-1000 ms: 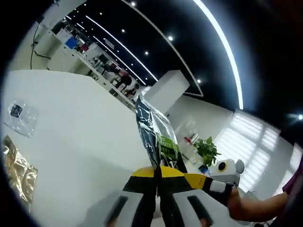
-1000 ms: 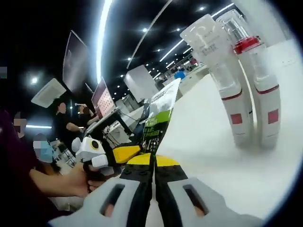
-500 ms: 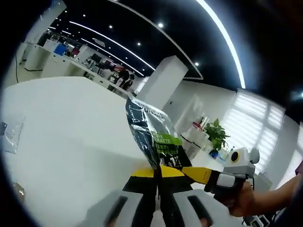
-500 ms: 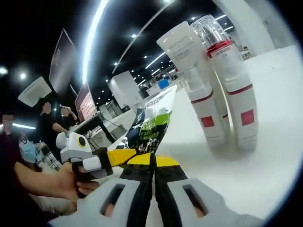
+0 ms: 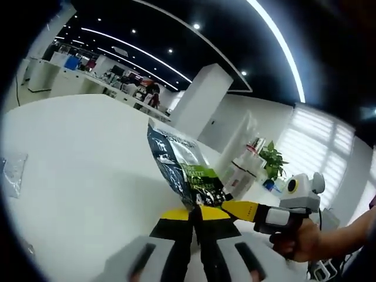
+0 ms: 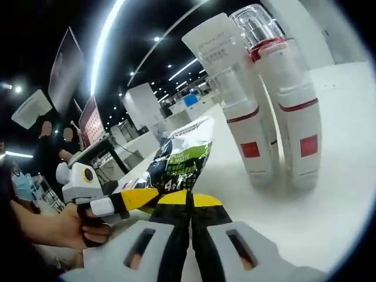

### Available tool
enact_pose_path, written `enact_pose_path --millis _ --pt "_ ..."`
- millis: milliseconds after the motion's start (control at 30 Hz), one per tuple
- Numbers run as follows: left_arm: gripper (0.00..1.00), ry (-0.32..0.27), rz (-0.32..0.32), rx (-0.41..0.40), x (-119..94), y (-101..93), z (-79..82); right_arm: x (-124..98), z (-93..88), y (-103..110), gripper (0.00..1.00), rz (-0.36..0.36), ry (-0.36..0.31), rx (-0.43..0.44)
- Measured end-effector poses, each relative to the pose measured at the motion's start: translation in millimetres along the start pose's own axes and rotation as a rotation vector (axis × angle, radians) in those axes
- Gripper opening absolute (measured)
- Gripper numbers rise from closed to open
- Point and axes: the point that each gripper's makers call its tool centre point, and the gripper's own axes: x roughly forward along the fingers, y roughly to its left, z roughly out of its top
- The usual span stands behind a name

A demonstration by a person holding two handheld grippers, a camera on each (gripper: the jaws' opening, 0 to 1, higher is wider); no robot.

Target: Arrange the skincare products in the storage area until every visible bottle or jar stands upright without overlapping.

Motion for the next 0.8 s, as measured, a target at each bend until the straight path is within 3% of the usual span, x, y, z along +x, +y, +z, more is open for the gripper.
enact_pose_path --millis 233,800 --pt "0.04 -0.012 0.019 -0.004 -0.3 4.0 2.2 -3.1 6.0 -9.8 0.00 -0.030 -0.031 0.071" --pt "0.02 0.013 0.093 -0.024 5.1 14.7 -2.1 0.4 -0.7 -16.3 0.00 -0.085 -0.007 0.072"
